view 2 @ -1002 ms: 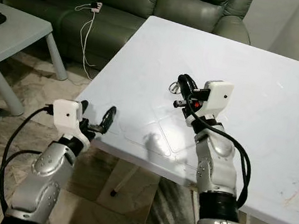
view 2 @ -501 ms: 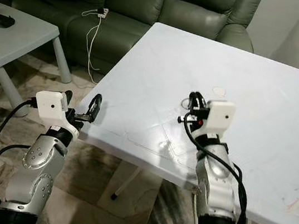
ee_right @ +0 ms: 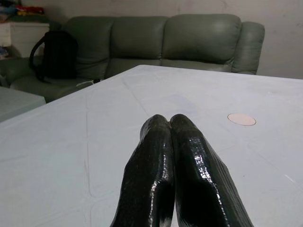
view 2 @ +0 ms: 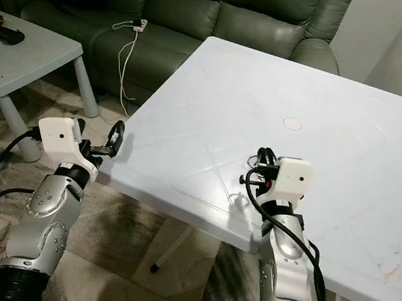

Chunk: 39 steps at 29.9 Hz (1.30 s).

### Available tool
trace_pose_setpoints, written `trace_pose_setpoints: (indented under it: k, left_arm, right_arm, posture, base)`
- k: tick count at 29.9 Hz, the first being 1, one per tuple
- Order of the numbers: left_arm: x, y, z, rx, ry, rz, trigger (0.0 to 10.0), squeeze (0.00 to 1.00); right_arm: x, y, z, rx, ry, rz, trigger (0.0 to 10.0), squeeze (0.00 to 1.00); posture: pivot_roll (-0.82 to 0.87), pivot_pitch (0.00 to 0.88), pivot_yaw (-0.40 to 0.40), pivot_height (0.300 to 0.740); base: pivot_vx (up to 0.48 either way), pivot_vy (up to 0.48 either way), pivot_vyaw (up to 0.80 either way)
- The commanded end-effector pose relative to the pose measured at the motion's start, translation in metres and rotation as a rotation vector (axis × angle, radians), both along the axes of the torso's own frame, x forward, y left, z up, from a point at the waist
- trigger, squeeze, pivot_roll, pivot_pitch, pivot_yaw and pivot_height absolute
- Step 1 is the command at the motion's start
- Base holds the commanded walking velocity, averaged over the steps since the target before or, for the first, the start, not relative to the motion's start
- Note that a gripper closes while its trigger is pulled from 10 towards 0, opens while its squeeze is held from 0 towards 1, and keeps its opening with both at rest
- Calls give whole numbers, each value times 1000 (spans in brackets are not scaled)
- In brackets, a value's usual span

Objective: Hang keys on a hook

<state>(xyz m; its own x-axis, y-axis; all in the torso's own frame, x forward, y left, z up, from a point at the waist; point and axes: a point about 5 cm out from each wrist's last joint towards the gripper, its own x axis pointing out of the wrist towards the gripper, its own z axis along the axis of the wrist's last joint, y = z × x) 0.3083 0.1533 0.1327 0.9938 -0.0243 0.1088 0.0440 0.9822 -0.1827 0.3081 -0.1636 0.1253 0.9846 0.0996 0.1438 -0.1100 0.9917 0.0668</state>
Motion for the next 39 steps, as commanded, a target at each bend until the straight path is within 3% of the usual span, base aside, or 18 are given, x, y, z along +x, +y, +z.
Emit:
trace_pose_setpoints:
  k: [1,6,30,39]
  left_arm:
    - [4,-1,3,-3,-13,1,10000,0]
    - [8,-3,4,5,-11,-8,10000,0]
    - [14,-10,9,46,-73,-54,10000,0]
    - [16,-10,11,-16,-85,-50,10000,0]
  right_arm:
    - [2,-1,6,-22,-6,-7,10000,0]
    - [4,-2,6,-41,13,-13,10000,0]
    - [10,2,6,-59,38,-1,10000,0]
    - [11,5,6,-66,39,13,10000,0]
  posture:
    - [-2,0,-52,740]
    - [-13,0,-38,740]
    - [-24,0,-39,740]
    - [-18,0,-41,740]
  base:
    - [0,0,0]
    - [0,0,-183]
    - [0,0,-775]
    - [0,-267,-775]
